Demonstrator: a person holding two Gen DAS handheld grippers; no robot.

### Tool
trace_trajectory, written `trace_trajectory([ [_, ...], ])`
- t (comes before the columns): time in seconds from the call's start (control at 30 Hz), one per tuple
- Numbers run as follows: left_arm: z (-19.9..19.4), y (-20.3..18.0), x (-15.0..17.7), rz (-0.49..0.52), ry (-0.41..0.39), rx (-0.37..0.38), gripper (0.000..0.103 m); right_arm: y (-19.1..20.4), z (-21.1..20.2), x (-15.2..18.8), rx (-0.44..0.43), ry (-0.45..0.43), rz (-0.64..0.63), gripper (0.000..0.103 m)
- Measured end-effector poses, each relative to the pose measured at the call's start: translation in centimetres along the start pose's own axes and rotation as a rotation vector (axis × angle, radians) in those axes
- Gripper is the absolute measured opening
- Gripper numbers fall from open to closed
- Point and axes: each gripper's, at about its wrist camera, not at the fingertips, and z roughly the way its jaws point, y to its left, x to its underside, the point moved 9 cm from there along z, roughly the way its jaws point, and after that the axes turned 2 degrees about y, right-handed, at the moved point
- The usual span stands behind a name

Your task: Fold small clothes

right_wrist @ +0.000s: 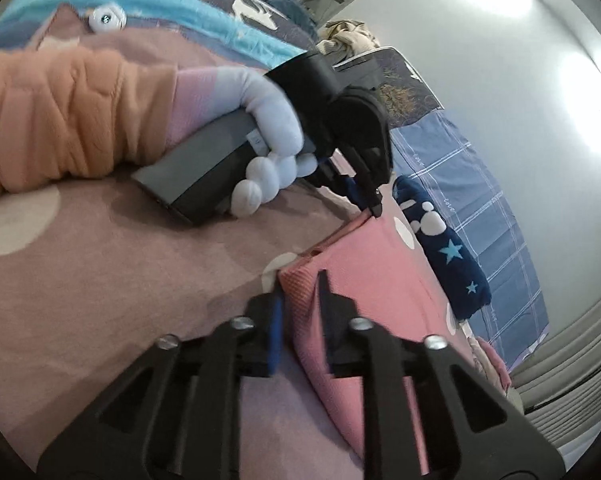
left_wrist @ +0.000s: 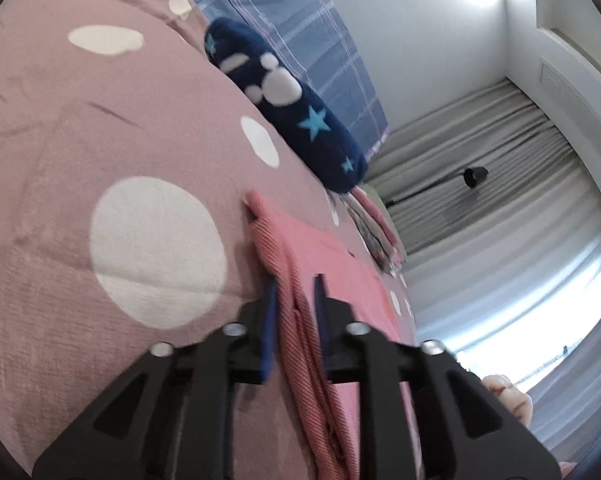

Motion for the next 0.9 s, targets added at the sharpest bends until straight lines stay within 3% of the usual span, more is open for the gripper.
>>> trace_trajectory([
  [0.1, 0.4, -1.0, 0.4, 0.059, 0.025, -0.008, 0.038, 0.3, 0.0, 1.3, 0.007, 0.04, -0.014, 0.033],
  [0.27, 2.5, -0.8, 0.3, 0.113, 0.086, -0.136, 0.038, -0.6, 1.7, 1.4, 0.002, 0.079, 0.039, 0.036],
  [0.47, 3.6, -0.7, 0.1, 0.161, 0.118, -0.218, 0.038, -1.3, 3.9, 0.6, -0.035, 0.094, 0.125, 0.036],
  [0.53, 3.8, -0.6, 0.0, 0.166, 0.122, -0.23, 0.036, -1.5, 4.1, 0.6, -0.046, 0.098, 0.144, 0.036],
  [0.67, 3.8, 0.3, -0.3, 0.129, 0.121, -0.245, 0.02, -1.5, 4.4, 0.6, -0.047, 0.103, 0.152, 0.036],
  [0.9, 3.9, 0.3, -0.2, 0.134, 0.12, -0.277, 0.018, -1.7, 4.7, 0.5, -0.056, 0.108, 0.177, 0.036],
])
